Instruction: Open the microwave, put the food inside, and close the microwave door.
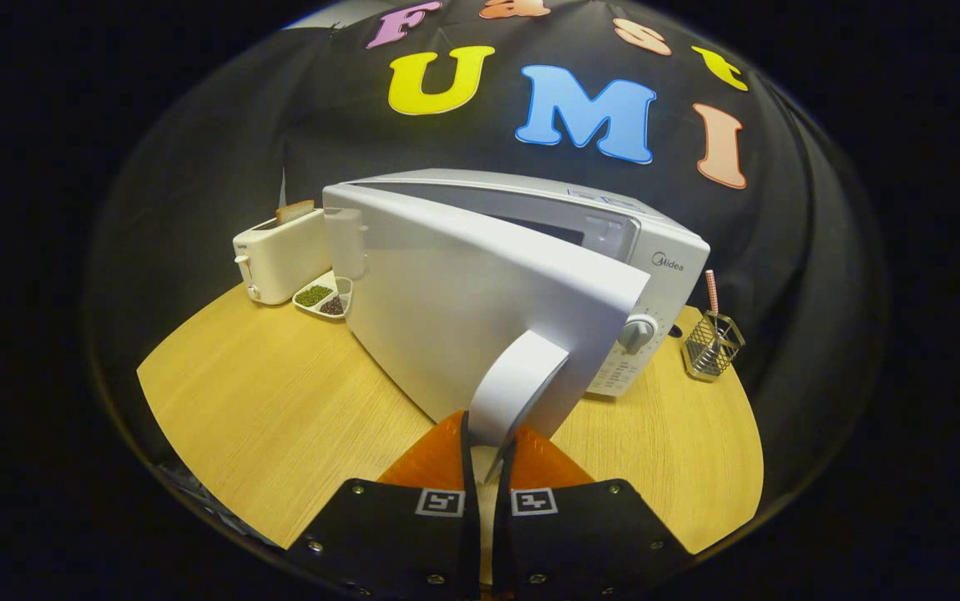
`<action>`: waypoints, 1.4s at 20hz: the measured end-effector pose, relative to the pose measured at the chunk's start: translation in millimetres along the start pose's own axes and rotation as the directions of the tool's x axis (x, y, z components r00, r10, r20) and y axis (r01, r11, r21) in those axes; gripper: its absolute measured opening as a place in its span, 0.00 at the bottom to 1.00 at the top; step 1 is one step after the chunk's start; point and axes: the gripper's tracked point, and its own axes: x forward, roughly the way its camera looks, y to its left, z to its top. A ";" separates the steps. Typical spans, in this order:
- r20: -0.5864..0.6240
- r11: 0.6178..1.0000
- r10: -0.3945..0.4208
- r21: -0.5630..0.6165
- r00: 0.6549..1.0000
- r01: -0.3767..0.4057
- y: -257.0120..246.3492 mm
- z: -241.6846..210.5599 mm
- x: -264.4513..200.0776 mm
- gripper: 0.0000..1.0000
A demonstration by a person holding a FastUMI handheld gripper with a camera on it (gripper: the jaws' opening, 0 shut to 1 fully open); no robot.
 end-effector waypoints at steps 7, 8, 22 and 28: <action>-0.025 1.000 0.020 0.011 0.999 -0.019 38.0 -10.8 -22.0 0.07; -0.025 1.000 0.021 0.011 0.999 -0.021 42.9 -11.8 -24.4 0.08; -0.005 0.999 0.032 -0.010 0.999 -0.032 122.7 -24.8 -53.6 0.09; -0.010 0.999 0.045 -0.026 0.999 -0.045 157.4 -26.5 -64.8 0.13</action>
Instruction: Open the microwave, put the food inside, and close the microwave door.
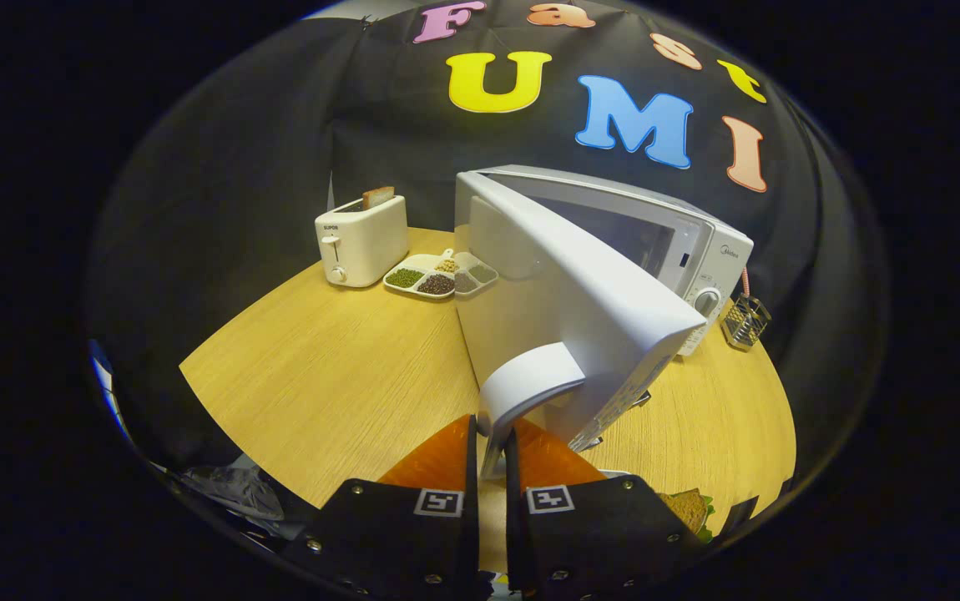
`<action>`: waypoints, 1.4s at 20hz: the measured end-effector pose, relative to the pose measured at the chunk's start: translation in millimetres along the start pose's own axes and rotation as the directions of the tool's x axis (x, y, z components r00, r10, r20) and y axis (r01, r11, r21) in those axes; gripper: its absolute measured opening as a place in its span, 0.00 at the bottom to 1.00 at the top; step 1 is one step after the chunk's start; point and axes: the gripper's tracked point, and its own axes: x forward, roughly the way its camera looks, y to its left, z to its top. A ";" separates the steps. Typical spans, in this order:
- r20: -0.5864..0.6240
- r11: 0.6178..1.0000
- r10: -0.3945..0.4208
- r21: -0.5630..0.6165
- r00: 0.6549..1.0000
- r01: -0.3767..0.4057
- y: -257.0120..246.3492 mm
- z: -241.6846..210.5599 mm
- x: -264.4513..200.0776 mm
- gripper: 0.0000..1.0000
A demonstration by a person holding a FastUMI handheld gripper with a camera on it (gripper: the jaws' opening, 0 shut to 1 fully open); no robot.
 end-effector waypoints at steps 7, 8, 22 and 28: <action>-0.004 0.998 0.051 -0.041 0.999 -0.051 46.3 -3.5 -9.1 0.28; -0.003 0.997 0.051 -0.049 0.999 -0.051 51.8 -2.6 -10.0 0.28; -0.013 0.973 0.173 -0.150 0.985 -0.173 137.0 2.8 -13.6 0.29; 0.063 0.919 0.363 -0.190 0.930 -0.345 184.8 33.1 -26.1 0.34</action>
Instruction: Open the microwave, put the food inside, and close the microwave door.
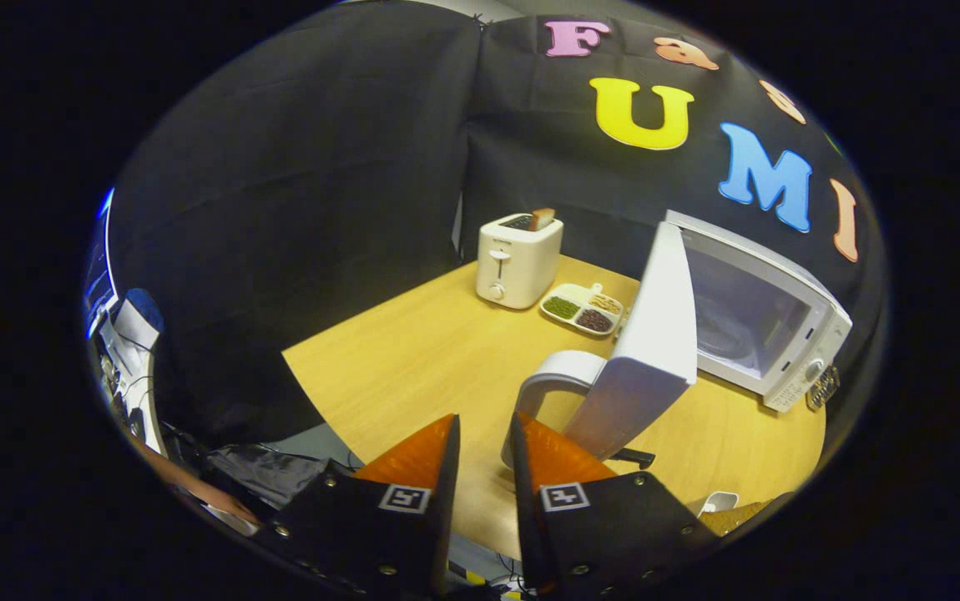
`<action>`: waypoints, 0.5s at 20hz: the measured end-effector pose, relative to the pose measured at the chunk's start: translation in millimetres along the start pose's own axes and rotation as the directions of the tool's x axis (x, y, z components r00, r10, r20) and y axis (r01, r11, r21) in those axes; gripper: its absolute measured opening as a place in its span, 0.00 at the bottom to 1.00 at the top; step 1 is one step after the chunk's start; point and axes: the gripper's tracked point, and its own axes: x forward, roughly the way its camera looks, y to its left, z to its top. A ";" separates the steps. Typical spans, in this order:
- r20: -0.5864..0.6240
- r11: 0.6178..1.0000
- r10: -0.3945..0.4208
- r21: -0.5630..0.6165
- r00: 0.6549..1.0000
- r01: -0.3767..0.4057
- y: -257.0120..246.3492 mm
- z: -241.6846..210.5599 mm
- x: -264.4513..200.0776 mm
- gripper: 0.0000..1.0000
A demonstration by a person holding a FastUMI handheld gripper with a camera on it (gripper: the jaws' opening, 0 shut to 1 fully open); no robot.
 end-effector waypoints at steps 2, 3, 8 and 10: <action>0.070 0.998 0.056 -0.005 0.996 -0.056 6.4 17.5 -9.9 0.46; 0.102 0.996 0.086 0.000 0.991 -0.087 10.3 27.5 -18.0 0.46; 0.248 0.967 0.225 0.060 0.942 -0.247 23.6 68.2 -63.7 0.97; 0.303 0.962 0.234 0.067 0.924 -0.265 16.2 85.2 -82.7 0.98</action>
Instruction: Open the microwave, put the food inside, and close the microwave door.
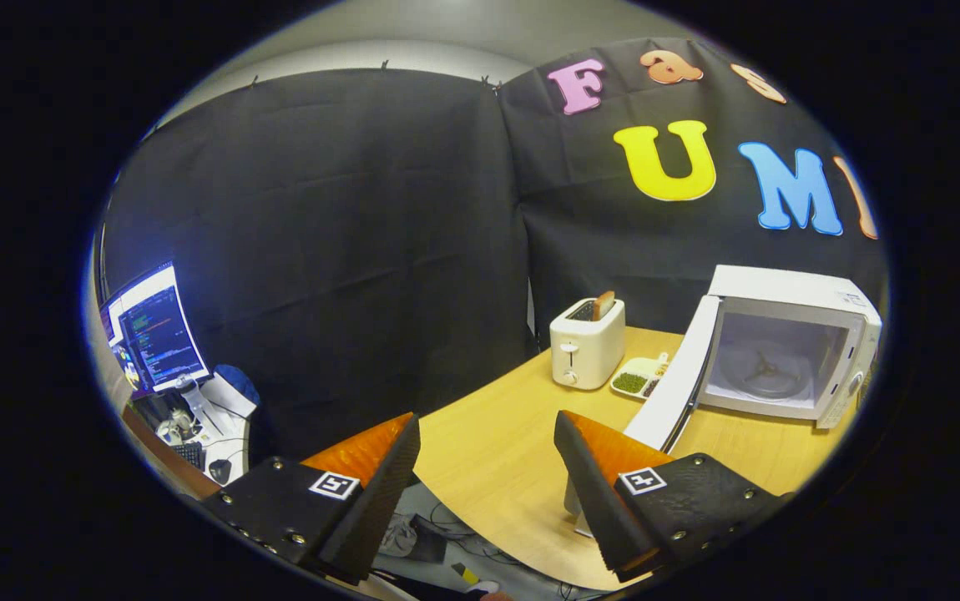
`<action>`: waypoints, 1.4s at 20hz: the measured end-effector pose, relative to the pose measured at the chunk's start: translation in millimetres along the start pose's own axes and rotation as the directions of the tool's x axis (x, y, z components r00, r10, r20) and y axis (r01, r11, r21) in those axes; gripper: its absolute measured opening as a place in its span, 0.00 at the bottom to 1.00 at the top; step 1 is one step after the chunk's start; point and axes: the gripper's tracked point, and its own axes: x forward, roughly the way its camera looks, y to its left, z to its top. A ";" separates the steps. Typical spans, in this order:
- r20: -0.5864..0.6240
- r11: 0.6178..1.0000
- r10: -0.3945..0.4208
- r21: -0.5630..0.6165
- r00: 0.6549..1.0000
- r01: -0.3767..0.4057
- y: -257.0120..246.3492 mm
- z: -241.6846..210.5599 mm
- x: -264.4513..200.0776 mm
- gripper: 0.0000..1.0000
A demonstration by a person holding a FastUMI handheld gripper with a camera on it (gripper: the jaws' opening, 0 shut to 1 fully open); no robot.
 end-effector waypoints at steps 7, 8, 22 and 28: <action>0.152 0.998 -0.057 -0.016 0.987 0.060 -41.3 55.2 -53.9 0.97; 0.158 0.997 -0.071 -0.018 0.985 0.075 -50.0 58.5 -61.0 0.97; 0.128 0.951 -0.308 0.037 0.943 0.306 -178.0 42.3 -151.8 0.97; 0.062 0.918 -0.391 0.097 0.918 0.384 -230.1 5.2 -182.4 0.97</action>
